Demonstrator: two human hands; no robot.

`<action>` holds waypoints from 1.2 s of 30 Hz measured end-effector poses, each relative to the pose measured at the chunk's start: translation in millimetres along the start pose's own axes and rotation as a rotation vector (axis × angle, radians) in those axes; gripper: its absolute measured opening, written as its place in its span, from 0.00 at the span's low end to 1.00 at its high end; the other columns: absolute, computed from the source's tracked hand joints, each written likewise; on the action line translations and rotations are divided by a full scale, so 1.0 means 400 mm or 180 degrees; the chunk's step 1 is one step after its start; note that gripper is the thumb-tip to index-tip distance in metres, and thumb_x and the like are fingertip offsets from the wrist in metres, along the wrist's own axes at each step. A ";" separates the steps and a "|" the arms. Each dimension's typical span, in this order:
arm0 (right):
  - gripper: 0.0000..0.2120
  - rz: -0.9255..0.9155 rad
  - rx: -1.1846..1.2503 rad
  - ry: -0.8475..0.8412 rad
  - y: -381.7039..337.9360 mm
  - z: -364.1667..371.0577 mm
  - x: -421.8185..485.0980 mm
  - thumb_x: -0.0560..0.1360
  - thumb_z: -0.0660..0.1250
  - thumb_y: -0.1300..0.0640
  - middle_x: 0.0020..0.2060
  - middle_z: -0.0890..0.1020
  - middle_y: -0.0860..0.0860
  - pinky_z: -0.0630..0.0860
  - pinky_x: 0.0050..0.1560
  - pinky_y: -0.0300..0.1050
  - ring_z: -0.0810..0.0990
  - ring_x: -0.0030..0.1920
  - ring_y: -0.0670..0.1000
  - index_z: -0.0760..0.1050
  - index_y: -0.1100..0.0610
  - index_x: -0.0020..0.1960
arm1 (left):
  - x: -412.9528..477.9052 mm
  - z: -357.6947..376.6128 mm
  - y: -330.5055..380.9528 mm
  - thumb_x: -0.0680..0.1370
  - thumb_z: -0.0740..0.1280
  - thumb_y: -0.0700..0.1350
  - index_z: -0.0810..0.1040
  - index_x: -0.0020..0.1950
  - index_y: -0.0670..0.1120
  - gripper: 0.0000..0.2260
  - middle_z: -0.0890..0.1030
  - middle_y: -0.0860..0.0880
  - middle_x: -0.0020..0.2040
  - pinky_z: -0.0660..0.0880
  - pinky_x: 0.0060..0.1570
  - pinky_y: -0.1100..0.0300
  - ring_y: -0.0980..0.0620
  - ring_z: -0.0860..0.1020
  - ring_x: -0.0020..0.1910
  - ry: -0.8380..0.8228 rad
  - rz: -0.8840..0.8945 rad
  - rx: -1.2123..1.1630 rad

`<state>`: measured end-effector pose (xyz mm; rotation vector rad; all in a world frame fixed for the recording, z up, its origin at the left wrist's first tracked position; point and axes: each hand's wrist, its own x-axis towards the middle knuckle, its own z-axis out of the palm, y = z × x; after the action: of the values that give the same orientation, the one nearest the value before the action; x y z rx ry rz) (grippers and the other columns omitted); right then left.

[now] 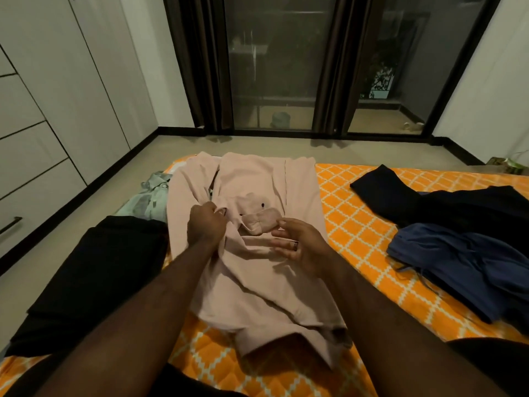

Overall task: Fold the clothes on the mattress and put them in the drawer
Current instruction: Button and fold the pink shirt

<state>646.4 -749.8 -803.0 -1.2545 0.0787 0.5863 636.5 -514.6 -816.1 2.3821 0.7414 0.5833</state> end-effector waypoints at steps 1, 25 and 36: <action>0.10 0.0004 0.0056 0.0036 -0.001 -0.004 0.000 0.81 0.67 0.56 0.54 0.82 0.60 0.81 0.52 0.51 0.82 0.49 0.59 0.79 0.56 0.61 | 0.003 0.005 0.006 0.79 0.65 0.50 0.80 0.45 0.42 0.11 0.81 0.43 0.46 0.75 0.47 0.51 0.39 0.78 0.46 0.0056 -0.0067 -0.0412; 0.08 -0.1520 0.0059 0.0212 -0.250 -0.062 -0.071 0.81 0.67 0.63 0.52 0.85 0.56 0.83 0.51 0.54 0.85 0.53 0.57 0.79 0.55 0.58 | -0.053 -0.044 0.185 0.81 0.60 0.33 0.80 0.60 0.47 0.14 0.83 0.51 0.57 0.72 0.47 0.63 0.53 0.79 0.53 -0.1979 0.1129 -0.1491; 0.35 -0.1663 -0.2455 0.0618 -0.406 -0.190 -0.063 0.67 0.79 0.48 0.63 0.81 0.46 0.77 0.64 0.56 0.79 0.63 0.52 0.72 0.47 0.73 | -0.047 0.086 0.275 0.77 0.68 0.32 0.72 0.71 0.40 0.22 0.76 0.45 0.58 0.77 0.42 0.63 0.50 0.76 0.54 -0.3732 0.1108 -0.1068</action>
<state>718.8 -858.5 -677.4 -1.9875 -0.3377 0.0148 681.9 -614.9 -776.5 2.0379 -0.2730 -0.5409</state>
